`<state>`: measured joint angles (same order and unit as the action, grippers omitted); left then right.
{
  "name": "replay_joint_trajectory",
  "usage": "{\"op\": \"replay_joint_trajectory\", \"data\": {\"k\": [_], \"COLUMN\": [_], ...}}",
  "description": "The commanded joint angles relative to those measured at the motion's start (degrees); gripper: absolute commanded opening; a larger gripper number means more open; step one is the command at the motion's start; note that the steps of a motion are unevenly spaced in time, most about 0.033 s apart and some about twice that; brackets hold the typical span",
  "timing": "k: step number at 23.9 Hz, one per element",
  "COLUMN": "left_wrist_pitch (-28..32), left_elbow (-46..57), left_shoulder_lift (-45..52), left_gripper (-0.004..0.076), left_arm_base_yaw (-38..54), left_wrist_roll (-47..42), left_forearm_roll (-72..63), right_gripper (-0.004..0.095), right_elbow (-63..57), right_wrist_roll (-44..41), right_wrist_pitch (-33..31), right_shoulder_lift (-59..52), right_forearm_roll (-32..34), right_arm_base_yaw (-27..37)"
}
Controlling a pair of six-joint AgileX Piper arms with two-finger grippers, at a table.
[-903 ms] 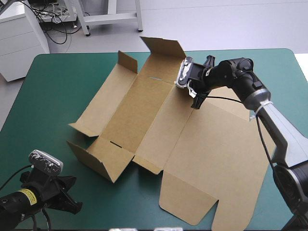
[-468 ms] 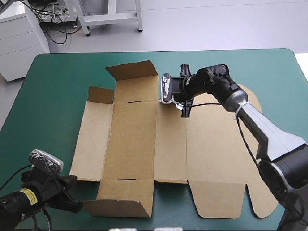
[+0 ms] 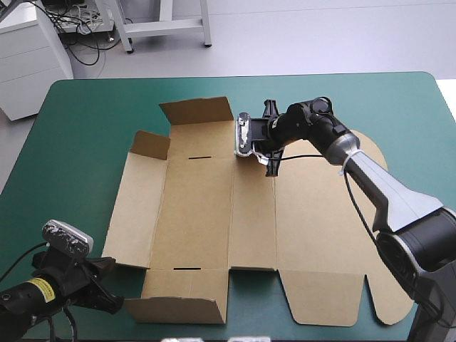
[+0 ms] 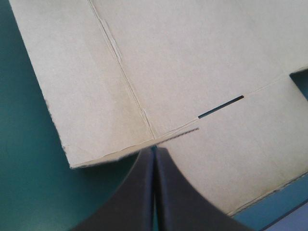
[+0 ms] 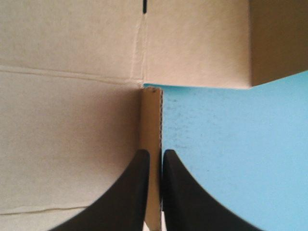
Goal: Fold the box
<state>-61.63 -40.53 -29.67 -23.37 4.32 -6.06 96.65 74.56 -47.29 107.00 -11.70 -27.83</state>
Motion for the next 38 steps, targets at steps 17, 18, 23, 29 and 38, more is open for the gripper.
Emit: {"op": "replay_joint_trajectory", "data": {"k": [17, 18, 23, 29, 38], "left_wrist_pitch": [4.5, 4.49, 5.4, 6.96, 7.73], "left_elbow": [-1.81, -1.81, -1.81, -1.81, -1.81], "left_shoulder_lift": [-0.68, -0.68, -0.68, -0.68, -0.68], "left_gripper": [-0.0032, -0.0032, -0.0032, -0.0032, -0.0032], "left_arm_base_yaw": [-0.2, -0.2, -0.2, -0.2, -0.2], "left_wrist_roll": [0.03, 0.03, 0.27, 0.27, 0.27], "left_forearm_roll": [-0.09, -0.09, -0.3, -0.2, -0.2], "right_gripper": [0.0206, 0.0147, -0.0018, -0.0018, -0.0018], "right_elbow": [2.1, 2.1, 1.89, -0.11, -19.39], "right_wrist_roll": [-30.33, -32.82, -46.67, -57.47, -62.49], "right_wrist_pitch": [-7.87, -8.05, -10.21, -10.02, -7.12], "right_shoulder_lift": [-9.04, -9.44, -11.73, -17.54, -34.61], "right_forearm_roll": [7.17, 7.43, 2.09, 4.68, 14.4], "right_arm_base_yaw": [-0.17, -0.07, 2.56, 5.68, 8.66]}}
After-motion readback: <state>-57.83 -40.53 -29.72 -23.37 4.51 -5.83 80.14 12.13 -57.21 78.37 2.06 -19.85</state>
